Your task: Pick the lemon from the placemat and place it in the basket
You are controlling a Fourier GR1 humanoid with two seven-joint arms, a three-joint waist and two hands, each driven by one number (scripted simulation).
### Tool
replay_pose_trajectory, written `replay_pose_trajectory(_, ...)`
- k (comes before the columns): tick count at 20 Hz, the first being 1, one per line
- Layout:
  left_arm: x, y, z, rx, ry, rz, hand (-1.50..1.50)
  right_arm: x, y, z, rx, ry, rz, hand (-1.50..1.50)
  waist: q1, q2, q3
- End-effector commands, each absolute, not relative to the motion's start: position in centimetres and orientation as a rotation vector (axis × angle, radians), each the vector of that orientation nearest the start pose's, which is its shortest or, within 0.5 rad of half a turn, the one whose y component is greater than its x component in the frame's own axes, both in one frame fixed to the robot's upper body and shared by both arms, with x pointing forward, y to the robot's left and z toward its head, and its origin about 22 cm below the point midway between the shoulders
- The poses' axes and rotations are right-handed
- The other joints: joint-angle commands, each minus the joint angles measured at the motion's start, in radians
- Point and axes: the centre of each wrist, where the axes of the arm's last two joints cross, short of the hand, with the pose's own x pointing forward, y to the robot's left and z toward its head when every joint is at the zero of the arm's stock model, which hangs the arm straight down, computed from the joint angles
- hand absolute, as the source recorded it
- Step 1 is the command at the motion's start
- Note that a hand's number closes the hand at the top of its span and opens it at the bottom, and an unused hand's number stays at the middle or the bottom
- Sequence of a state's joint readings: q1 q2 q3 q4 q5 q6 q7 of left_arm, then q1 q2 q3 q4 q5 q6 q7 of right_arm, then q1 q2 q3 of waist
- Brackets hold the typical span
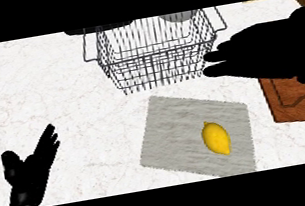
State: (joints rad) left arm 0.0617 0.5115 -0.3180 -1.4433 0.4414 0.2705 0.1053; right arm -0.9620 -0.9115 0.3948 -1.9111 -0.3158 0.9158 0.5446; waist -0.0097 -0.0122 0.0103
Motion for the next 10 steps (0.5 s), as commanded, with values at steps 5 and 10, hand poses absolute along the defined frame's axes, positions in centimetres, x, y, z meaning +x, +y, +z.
replay_pose_trajectory(5,19.6,28.9,-5.4,0.163,-1.001,-0.03,0.0,25.0,-18.6,30.1,-0.291,-1.298,1.999,-1.5,0.0,0.012,-0.01)
replay_pose_trajectory(10,20.0,29.1,-4.6,0.139,-1.021,-0.037,0.0,25.3,-17.5,26.1,-0.268,-1.295,1.964,-1.5,0.013,0.015,-0.009)
